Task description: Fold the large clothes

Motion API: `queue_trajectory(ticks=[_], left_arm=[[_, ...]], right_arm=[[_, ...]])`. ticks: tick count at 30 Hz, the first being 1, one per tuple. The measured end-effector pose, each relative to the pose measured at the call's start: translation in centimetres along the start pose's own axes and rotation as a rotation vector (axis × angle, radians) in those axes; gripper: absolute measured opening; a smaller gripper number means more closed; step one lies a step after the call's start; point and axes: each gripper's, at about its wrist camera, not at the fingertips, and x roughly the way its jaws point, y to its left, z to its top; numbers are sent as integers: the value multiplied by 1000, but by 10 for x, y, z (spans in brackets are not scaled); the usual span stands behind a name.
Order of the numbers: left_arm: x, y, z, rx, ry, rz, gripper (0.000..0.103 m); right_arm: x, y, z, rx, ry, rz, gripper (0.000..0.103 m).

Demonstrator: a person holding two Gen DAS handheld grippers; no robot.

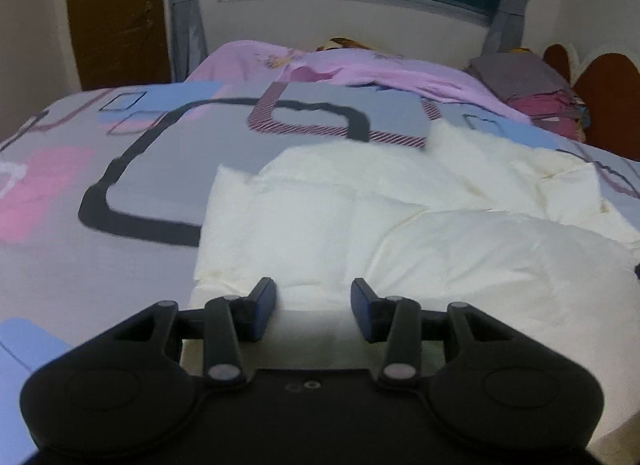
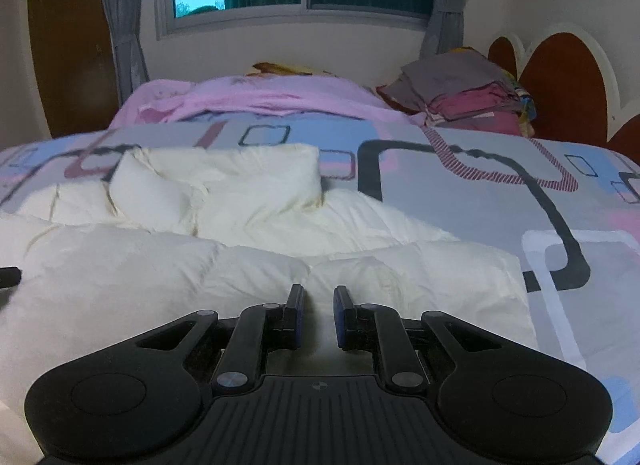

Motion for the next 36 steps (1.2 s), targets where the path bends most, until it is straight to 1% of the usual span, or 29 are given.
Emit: queue_trajectory(ticks=[7, 11, 14, 19, 20, 21, 22, 23, 25, 31, 33, 34, 36], left_arm=[[4, 1, -3, 9, 2, -5, 43], [4, 0, 0, 11, 13, -4, 43], [2, -1, 3, 9, 25, 7, 43], [-6, -1, 4, 3, 28, 15, 42], [-8, -1, 4, 2, 27, 13, 42], [-11, -2, 4, -1, 25, 8, 42], [-14, -2, 4, -4, 22, 4, 42], [-17, -2, 5, -5, 19, -1, 42], [-23, -5, 6, -3, 10, -14, 42], [-44, -14, 7, 15, -26, -50, 42], [-53, -18, 3, 20, -34, -67, 42], [-56, -19, 0, 23, -34, -76, 44], [-63, -22, -9, 35, -30, -89, 45]], right_arm=[[12, 3, -14, -56, -17, -7, 14], [12, 1, -8, -53, 6, -1, 14], [5, 1, -1, -46, 15, 3, 14], [-17, 0, 8, -14, -19, 22, 15], [-21, 1, 9, -14, -27, 24, 18], [-25, 1, 10, -13, -37, 21, 41], [-30, 2, 11, -12, -51, 19, 57], [-35, 3, 11, -16, -73, 18, 68], [-43, 7, 12, -35, -98, 12, 68], [-59, 6, 11, -4, -116, 41, 66], [-64, 6, 8, 0, -103, 63, 52], [-66, 6, 4, 2, -94, 73, 51], [-70, 8, -5, -15, -75, 76, 51]])
